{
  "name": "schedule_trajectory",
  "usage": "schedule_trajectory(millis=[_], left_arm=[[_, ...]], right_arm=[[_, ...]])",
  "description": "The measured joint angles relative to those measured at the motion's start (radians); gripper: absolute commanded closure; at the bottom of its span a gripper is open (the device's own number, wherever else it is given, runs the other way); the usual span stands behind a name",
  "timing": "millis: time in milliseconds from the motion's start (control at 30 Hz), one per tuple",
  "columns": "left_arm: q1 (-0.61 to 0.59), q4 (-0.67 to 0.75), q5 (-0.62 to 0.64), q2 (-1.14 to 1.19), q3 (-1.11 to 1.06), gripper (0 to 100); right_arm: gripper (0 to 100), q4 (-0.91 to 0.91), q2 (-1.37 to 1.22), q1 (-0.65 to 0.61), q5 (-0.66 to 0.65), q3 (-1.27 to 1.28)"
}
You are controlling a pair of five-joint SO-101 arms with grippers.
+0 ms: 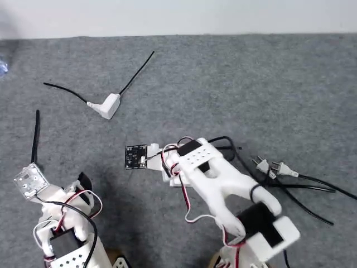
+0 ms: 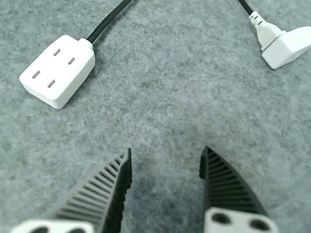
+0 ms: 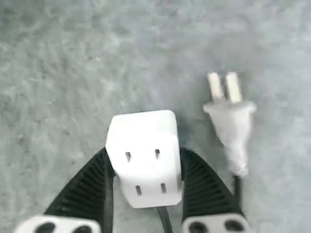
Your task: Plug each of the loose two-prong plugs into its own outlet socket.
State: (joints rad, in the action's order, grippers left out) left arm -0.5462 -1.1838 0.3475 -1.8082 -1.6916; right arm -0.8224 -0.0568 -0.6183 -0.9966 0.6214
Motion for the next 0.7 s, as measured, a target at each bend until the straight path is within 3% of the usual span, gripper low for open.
schedule_trajectory(millis=[267,333,533,700], left_arm=[[0.000,0.000,0.000,0.000,0.000,79],[0.000,0.000,0.000,0.000,0.000,79],[0.000,0.000,0.000,0.000,0.000,79],[0.003,0.000,0.000,0.000,0.000,79]], right_arm=[[98.1,-0.035,-0.100,-0.012,-0.003,-0.103],[92.8,-0.051,-0.107,-0.012,-0.003,-0.117],[61.9,-0.150,-0.100,-0.052,0.002,-0.146],[65.4,-0.235,0.012,-0.078,0.000,-0.144]])
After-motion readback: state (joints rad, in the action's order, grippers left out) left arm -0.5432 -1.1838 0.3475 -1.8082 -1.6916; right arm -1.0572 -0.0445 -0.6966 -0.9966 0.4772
